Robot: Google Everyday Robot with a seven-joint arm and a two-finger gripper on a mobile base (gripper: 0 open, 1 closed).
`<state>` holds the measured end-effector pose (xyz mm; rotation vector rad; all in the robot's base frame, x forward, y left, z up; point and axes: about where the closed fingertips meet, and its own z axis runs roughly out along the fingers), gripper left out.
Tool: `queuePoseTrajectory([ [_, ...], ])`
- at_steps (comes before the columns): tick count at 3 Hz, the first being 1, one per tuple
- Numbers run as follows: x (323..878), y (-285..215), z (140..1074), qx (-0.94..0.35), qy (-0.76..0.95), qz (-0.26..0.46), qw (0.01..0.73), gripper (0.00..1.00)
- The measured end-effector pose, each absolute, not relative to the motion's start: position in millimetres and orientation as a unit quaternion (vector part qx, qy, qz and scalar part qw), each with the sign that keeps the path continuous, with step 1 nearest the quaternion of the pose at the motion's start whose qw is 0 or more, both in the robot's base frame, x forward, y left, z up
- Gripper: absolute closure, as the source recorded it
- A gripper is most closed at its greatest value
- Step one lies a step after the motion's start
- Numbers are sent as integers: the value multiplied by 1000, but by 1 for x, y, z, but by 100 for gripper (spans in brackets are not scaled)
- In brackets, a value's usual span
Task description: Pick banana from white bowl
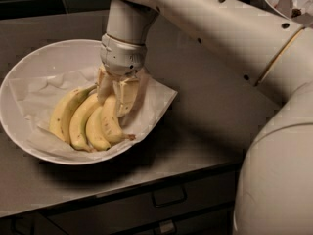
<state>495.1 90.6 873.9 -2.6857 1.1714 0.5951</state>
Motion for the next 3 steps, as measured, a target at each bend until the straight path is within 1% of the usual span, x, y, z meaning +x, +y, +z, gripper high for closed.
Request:
queuePoseTrajectory([
  [2,497,93,868,-895,397,196,60,52],
  [3,497,93,868,-895,397,196,60,70],
])
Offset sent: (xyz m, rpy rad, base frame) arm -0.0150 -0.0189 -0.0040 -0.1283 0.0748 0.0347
